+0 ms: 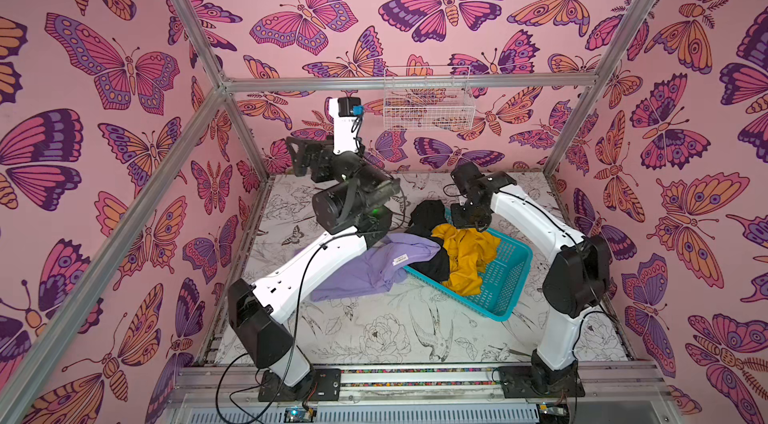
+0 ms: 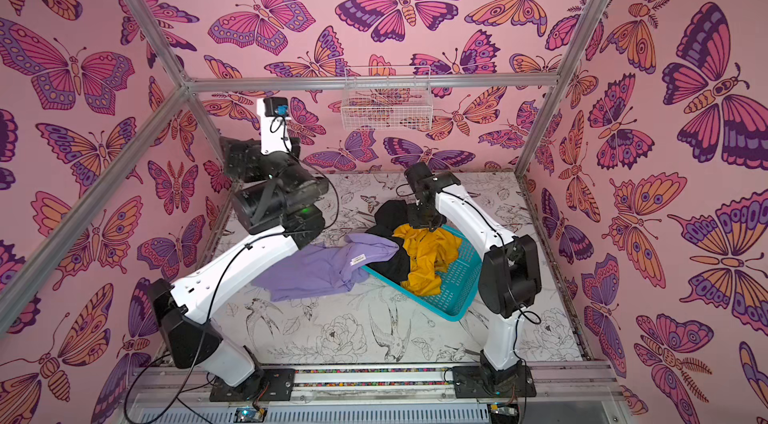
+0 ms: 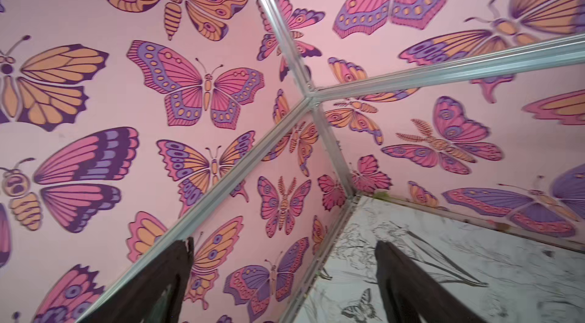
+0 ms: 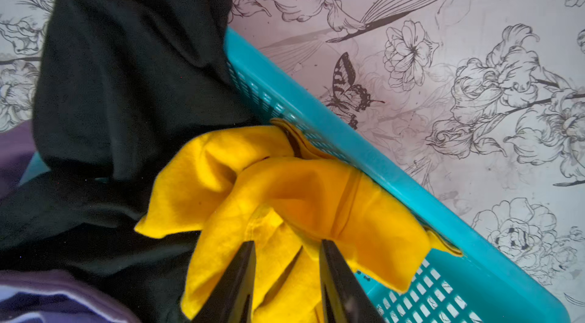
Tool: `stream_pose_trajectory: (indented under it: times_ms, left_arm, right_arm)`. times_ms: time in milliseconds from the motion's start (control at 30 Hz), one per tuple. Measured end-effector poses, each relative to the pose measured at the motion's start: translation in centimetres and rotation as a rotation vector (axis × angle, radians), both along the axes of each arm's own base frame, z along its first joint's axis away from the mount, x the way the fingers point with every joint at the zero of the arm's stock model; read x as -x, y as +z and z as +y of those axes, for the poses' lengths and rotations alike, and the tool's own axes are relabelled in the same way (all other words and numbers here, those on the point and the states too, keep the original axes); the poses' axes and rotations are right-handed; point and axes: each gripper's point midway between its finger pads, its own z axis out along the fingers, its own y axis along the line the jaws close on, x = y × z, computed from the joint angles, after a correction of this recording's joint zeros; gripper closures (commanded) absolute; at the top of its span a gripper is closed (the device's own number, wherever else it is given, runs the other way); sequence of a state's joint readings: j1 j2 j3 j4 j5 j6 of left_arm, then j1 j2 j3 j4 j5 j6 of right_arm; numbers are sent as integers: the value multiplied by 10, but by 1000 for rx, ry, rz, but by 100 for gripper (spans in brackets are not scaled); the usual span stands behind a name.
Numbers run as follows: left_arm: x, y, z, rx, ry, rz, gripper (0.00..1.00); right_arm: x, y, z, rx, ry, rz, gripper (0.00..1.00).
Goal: Fold and stack t-shirts
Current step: Place the T-shirt at the center of the board, then move the bin to the corner of the board.
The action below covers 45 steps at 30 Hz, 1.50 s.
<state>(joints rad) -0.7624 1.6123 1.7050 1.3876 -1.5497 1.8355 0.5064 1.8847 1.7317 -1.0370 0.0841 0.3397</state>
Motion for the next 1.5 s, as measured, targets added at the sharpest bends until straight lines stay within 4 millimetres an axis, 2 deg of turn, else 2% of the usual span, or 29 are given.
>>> stream_pose_trajectory:
  times_ms: [167,233,300,333,367,400,433,500,567,600,667,767,833,867,967,1067,1133,1233,1367,1500]
  left_arm:
    - [6,29,32,12,76,-15,1]
    - [8,39,44,28,104,-33,2]
    - [7,45,51,33,127,-49,1]
    - [4,45,50,26,130,-46,1]
    - [0,45,47,17,128,-41,1]
    - [-6,44,42,5,123,-31,1]
    - [-10,42,37,-3,117,-25,1]
    - [-21,36,25,-23,104,0,1]
    - [-29,31,17,-62,98,53,1]
    - [-23,37,21,-48,96,37,1]
    - [-8,52,33,7,95,-32,2]
    - [6,65,50,55,113,-97,2]
    - [13,70,58,70,120,-122,1]
    - [18,71,60,82,118,-125,1]
    - [27,75,58,111,91,-151,1]
    - [27,75,62,113,103,-150,2]
    - [31,77,72,124,126,-168,1]
    - [33,78,75,125,131,-169,1]
    - [31,78,72,130,113,-195,1]
    - [29,89,56,149,27,-251,1]
  right_arm:
    - [14,-11,9,-58,23,58,62]
    - [21,-6,25,-153,48,71,62]
    - [27,17,60,-301,85,42,61]
    - [29,34,80,-365,108,11,60]
    - [30,61,109,-452,147,-45,57]
    - [32,97,144,-546,193,-124,50]
    - [35,134,176,-639,240,-209,43]
    - [65,231,245,-861,359,-415,32]
    - [97,305,286,-994,402,-592,29]
    - [98,319,294,-1005,389,-638,28]
    - [94,354,322,-1098,365,-751,31]
    - [104,368,356,-1133,338,-884,38]
    - [114,370,362,-1070,313,-1006,40]
    - [115,378,356,-1030,288,-1095,39]
    - [115,392,329,-904,150,-1298,25]
    - [112,400,323,-820,91,-1385,19]
    - [114,403,326,-791,64,-1429,18]
    - [116,404,323,-758,24,-1465,20]
    - [121,399,326,-743,25,-1443,23]
    - [134,399,333,-848,-14,-1395,30]
